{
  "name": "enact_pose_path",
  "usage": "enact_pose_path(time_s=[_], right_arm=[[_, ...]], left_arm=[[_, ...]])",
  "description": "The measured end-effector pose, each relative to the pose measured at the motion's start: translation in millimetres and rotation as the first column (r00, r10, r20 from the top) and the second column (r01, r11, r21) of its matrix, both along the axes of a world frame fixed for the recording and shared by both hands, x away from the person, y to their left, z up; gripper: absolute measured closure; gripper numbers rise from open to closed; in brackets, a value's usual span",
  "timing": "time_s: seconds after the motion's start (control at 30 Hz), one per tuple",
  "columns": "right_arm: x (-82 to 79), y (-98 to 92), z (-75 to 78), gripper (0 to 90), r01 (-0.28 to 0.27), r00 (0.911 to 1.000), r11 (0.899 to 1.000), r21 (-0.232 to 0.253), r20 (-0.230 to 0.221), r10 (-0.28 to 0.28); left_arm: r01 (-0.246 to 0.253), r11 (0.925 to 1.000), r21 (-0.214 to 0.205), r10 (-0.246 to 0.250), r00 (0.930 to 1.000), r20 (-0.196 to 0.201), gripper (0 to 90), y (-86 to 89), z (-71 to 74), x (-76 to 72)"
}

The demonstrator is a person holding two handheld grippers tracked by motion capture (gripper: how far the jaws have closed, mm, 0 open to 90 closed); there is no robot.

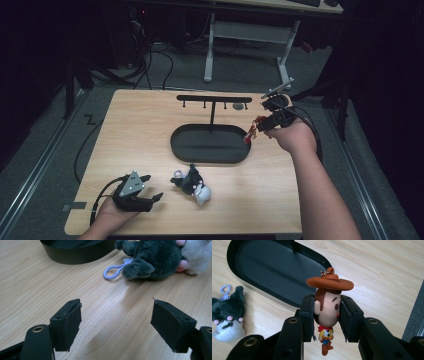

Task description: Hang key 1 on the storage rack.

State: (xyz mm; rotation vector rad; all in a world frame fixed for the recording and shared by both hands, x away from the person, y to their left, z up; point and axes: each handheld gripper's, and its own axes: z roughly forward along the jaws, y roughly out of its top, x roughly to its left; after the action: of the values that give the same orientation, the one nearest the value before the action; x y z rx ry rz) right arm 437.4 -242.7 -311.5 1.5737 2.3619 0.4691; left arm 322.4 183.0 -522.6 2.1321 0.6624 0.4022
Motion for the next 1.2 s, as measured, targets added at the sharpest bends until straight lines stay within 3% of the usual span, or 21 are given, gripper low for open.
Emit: enact_pose_path(time_s=[1.2], right_arm=[[50.3,12.9,8.2,66.7,0.035,0.9994,0.999,-0.02,-0.004,-0.036]], left_arm=[[0.001,1.0,-0.004,-0.001,1.0,-0.004,24.4,2.0,-1.0,1.3]])
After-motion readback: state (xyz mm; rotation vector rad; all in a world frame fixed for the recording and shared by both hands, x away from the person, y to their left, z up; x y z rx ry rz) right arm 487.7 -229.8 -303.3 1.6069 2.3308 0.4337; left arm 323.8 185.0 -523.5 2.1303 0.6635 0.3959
